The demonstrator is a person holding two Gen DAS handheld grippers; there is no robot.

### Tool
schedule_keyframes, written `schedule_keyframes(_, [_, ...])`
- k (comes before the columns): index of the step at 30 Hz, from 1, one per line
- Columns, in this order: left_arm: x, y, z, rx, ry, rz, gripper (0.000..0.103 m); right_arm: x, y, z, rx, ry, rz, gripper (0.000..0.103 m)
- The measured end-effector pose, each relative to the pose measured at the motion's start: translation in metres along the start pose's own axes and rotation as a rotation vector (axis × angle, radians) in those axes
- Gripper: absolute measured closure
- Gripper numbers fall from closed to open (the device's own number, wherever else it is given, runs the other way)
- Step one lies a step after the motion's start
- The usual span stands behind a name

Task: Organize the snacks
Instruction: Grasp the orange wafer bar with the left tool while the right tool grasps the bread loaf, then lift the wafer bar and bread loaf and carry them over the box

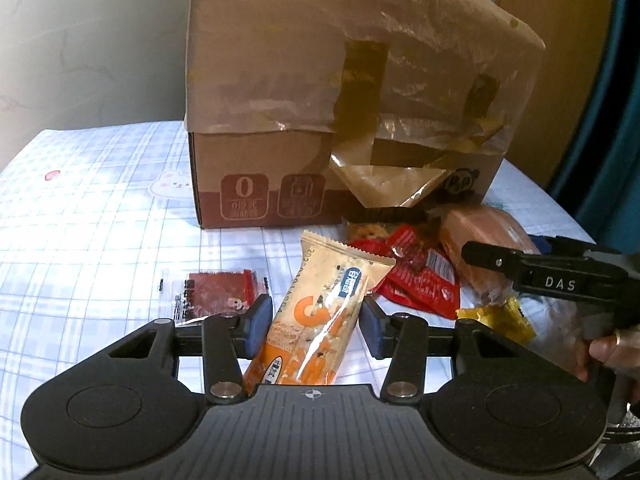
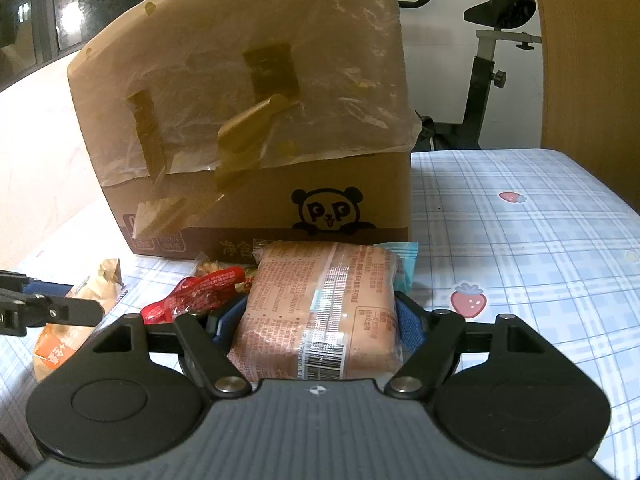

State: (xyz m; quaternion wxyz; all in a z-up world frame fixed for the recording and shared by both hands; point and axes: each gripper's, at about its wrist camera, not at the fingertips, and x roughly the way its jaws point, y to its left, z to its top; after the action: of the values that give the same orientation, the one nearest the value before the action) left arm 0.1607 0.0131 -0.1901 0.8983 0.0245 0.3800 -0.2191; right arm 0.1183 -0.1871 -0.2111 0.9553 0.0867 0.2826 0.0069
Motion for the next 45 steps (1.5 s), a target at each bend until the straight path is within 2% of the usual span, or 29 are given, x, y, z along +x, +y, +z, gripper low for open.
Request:
schedule_keyframes(12, [0.010, 0.001, -0.009, -0.018, 0.044, -0.002, 0.054, 0.000, 0.000, 0.000, -0.001, 0.000, 0.001, 0.026])
schedule_keyframes(21, [0.010, 0.001, -0.010, -0.002, 0.031, 0.001, 0.057, 0.000, 0.000, 0.000, 0.000, -0.001, 0.001, 0.026])
schedule_keyframes(24, [0.008, 0.002, -0.009, -0.015, 0.033, -0.023, 0.058, 0.000, 0.000, 0.000, 0.000, -0.001, 0.001, 0.026])
schedule_keyframes(36, [-0.019, 0.005, 0.003, -0.040, -0.057, -0.033, 0.059, -0.003, -0.003, 0.001, 0.017, 0.008, 0.027, 0.027])
schedule_keyframes(40, [-0.035, 0.007, 0.007, -0.047, -0.100, -0.029, 0.059, -0.015, -0.008, 0.004, 0.063, 0.006, 0.041, 0.028])
schedule_keyframes(45, [-0.059, 0.008, 0.018, -0.059, -0.166, -0.030, 0.059, -0.041, -0.008, 0.016, 0.037, -0.036, 0.038, 0.028])
